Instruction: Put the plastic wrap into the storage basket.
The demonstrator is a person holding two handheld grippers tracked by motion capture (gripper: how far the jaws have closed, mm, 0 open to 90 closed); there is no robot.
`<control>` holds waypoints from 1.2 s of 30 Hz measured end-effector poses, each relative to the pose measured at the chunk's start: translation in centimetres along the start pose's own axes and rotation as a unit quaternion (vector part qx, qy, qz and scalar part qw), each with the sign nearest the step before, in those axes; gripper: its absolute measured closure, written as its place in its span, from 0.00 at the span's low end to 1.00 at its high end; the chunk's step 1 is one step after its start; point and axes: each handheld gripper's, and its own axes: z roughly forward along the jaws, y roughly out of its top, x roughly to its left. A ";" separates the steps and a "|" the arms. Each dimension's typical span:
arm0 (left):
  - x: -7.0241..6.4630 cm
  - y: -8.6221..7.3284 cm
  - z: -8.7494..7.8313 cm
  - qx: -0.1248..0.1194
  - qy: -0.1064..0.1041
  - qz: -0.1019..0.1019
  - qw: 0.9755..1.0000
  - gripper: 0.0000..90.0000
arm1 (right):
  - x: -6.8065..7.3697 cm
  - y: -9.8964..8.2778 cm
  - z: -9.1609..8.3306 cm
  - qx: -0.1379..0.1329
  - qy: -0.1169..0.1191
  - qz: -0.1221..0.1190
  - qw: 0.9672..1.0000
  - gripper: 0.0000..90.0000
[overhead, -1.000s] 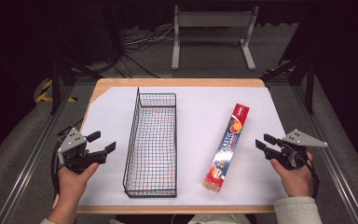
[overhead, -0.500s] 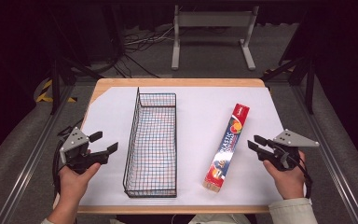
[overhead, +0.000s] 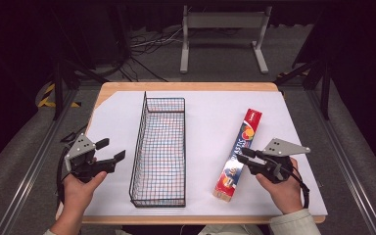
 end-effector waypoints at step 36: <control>0.1 -0.2 0.2 0.000 0.000 -0.002 1.000 0.29 | 5.6 -0.9 6.7 0.160 0.106 -0.050 0.980 0.97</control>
